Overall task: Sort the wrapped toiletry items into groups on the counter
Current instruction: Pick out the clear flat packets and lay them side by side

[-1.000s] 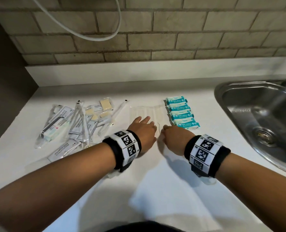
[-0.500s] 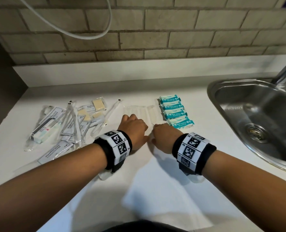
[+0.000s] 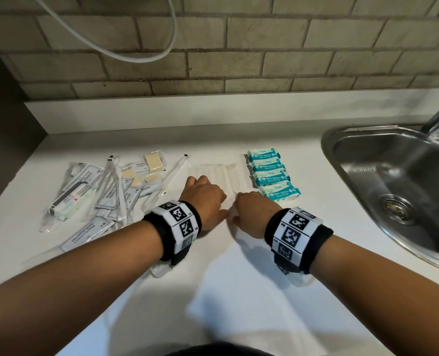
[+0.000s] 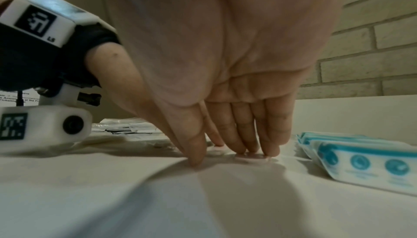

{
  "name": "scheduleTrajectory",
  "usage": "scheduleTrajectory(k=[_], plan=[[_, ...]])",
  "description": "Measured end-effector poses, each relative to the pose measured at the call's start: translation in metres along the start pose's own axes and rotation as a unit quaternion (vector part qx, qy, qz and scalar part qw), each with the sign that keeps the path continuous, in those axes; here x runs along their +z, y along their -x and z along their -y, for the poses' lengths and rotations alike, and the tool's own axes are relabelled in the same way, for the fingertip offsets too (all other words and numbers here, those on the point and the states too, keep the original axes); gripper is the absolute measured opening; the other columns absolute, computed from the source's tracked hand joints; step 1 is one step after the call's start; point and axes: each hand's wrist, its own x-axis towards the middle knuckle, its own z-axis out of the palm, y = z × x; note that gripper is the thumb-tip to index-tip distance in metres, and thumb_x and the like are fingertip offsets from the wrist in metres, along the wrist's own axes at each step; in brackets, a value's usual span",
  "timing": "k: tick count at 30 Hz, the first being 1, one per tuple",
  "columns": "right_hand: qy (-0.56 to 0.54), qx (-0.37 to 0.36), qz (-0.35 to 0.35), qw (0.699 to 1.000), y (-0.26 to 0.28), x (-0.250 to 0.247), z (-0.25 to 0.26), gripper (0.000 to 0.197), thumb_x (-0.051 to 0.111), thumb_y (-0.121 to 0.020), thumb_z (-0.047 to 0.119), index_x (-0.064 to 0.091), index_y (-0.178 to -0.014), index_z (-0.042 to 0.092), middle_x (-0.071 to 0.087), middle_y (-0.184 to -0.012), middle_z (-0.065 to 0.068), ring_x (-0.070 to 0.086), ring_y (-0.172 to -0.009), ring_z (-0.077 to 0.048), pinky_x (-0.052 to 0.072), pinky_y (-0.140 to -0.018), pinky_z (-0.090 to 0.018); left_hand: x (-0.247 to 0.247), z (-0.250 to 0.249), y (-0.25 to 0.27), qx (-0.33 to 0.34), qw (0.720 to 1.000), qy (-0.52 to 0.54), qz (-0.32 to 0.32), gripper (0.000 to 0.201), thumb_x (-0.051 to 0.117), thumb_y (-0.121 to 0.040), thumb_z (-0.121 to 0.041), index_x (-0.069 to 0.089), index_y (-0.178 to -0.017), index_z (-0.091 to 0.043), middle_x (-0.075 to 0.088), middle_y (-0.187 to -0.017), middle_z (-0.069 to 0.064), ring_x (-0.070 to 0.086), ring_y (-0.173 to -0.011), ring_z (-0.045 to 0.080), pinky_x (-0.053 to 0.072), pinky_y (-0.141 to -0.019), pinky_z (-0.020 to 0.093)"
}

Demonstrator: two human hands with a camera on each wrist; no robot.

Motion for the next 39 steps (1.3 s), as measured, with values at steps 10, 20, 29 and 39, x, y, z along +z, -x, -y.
scheduleTrajectory(k=[10, 20, 29, 39], plan=[[-0.012, 0.012, -0.001, 1.0, 0.0002, -0.0011, 0.005, 0.031, 0.045, -0.099, 0.027, 0.055, -0.117, 0.004, 0.061, -0.116, -0.013, 0.056, -0.11, -0.026, 0.044, -0.083, -0.03, 0.0012, 0.004, 0.0019, 0.002, 1.0, 0.003, -0.001, 0.031, 0.052, -0.088, -0.055, 0.061, -0.084, -0.026, 0.066, -0.1, -0.007, 0.043, -0.111, 0.022, 0.027, -0.089, 0.037], [-0.017, 0.017, 0.002, 1.0, 0.001, -0.0016, 0.0066, 0.031, 0.044, -0.099, 0.028, 0.056, -0.115, 0.004, 0.061, -0.114, -0.013, 0.056, -0.108, -0.026, 0.046, -0.086, -0.033, 0.0023, 0.0054, 0.0005, 0.002, 1.0, 0.007, 0.003, 0.033, 0.051, -0.087, -0.059, 0.06, -0.081, -0.027, 0.067, -0.099, -0.009, 0.044, -0.11, 0.02, 0.029, -0.091, 0.039], [-0.025, 0.024, 0.003, 0.999, -0.0002, -0.0009, 0.0059, 0.031, 0.046, -0.098, 0.029, 0.057, -0.114, 0.005, 0.062, -0.113, -0.012, 0.057, -0.107, -0.025, 0.046, -0.086, -0.032, -0.0001, 0.0044, -0.0005, 0.006, 1.0, 0.003, 0.002, 0.035, 0.051, -0.088, -0.058, 0.06, -0.08, -0.025, 0.067, -0.099, -0.009, 0.044, -0.108, 0.021, 0.029, -0.09, 0.039], [-0.036, 0.027, -0.006, 0.999, -0.0009, 0.0012, 0.0046, 0.027, 0.049, -0.096, 0.027, 0.061, -0.11, 0.006, 0.064, -0.11, -0.012, 0.059, -0.103, -0.025, 0.049, -0.085, -0.032, -0.0013, 0.0029, 0.0021, 0.0, 1.0, 0.02, 0.006, 0.035, 0.052, -0.087, -0.057, 0.064, -0.086, -0.024, 0.066, -0.1, -0.007, 0.045, -0.11, 0.022, 0.029, -0.091, 0.04]])
